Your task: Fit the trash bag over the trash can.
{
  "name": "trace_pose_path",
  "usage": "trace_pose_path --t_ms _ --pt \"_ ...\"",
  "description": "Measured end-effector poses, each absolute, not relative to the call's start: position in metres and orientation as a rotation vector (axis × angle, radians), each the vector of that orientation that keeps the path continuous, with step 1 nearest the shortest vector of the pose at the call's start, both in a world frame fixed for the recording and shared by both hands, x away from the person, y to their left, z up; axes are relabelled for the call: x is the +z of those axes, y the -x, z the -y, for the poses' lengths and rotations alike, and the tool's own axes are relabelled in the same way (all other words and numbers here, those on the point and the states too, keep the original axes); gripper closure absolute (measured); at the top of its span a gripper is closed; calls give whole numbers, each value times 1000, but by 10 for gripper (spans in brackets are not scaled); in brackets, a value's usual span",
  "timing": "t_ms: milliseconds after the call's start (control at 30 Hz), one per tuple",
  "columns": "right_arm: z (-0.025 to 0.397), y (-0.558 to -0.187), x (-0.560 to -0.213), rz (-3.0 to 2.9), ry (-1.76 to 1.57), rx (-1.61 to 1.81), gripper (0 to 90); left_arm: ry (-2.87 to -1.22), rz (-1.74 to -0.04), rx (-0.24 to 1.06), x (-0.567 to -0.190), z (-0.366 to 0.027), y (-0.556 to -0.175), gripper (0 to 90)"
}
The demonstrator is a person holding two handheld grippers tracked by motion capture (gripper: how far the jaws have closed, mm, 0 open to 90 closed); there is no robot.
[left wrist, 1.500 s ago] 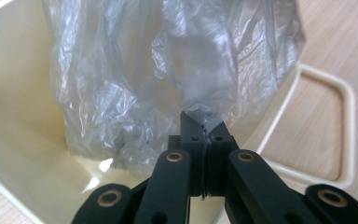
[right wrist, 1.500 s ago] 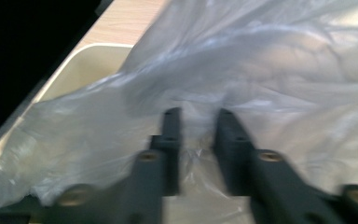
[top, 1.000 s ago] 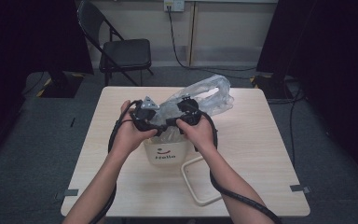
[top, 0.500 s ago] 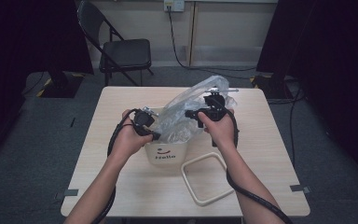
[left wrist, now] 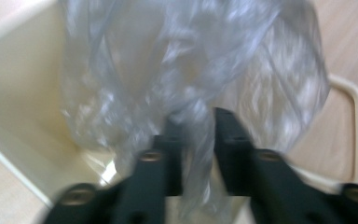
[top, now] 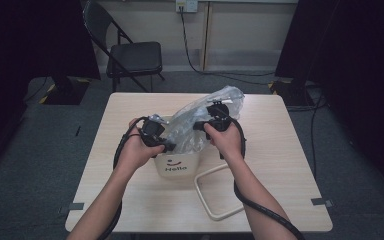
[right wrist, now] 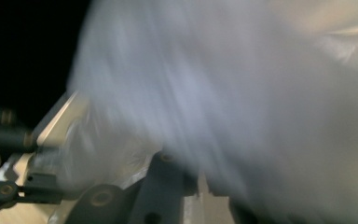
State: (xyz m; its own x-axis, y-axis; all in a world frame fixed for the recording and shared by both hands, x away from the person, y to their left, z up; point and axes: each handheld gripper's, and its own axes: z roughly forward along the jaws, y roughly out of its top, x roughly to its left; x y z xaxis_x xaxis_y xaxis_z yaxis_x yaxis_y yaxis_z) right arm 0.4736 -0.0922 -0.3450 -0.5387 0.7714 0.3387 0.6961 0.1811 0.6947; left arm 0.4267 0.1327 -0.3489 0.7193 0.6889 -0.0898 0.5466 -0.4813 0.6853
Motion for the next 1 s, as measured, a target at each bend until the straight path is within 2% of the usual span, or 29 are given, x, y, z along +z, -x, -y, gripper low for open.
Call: trace_pose_path --t_ms 33,67,200,267,333,400,433,467,533,600,633,667,733,833,933,1000 --pt "89 -473 -343 -2352 -1436 1298 884 -2200 -917 297 -346 -133 -427 509" --pt "87 -471 -342 -2365 -1425 1310 887 -2186 -901 318 -344 -133 -427 429" --pt "72 -467 -340 -2433 -1356 1337 891 -2120 -867 361 -332 -135 -429 346" --pt "63 -464 -342 -2477 -1316 1342 891 -2148 -837 402 -331 -135 -431 376" --pt "55 -462 -347 -2533 -1283 1334 898 -2214 -816 390 -335 -133 -435 453" --pt "52 -461 -350 -2546 -1250 1273 897 -2224 -793 354 -339 -131 -437 471" --pt "57 -464 -354 -2554 -1284 1293 891 -2216 -787 299 -341 -131 -438 652" --pt "57 -464 -354 -2554 -1284 1293 891 -2202 -800 276 -343 -130 -438 652" --pt "63 -466 -356 -2550 -1332 1359 824 -2255 -811 251 -348 -129 -440 796" --pt "68 -466 -353 -2527 -1341 1366 691 -2249 -859 196 -353 -128 -441 869" --pt "73 -465 -347 -2494 -1305 1354 603 -2235 -891 172 -356 -128 -442 886" --pt "73 -465 -347 -2494 -1305 1354 603 -2254 -916 178 -358 -129 -441 886" --pt "84 -463 -340 -2416 -1326 1398 467 -2269 -978 178 -361 -132 -440 891" --pt "104 -465 -331 -2255 -1406 1456 341 -2267 -1032 173 -364 -135 -440 891" --pt "107 -467 -332 -2231 -1447 1459 317 -2291 -1028 176 -362 -134 -439 891" --pt "104 -468 -337 -2218 -1467 1436 332 -2309 -1021 172 -362 -132 -440 891"
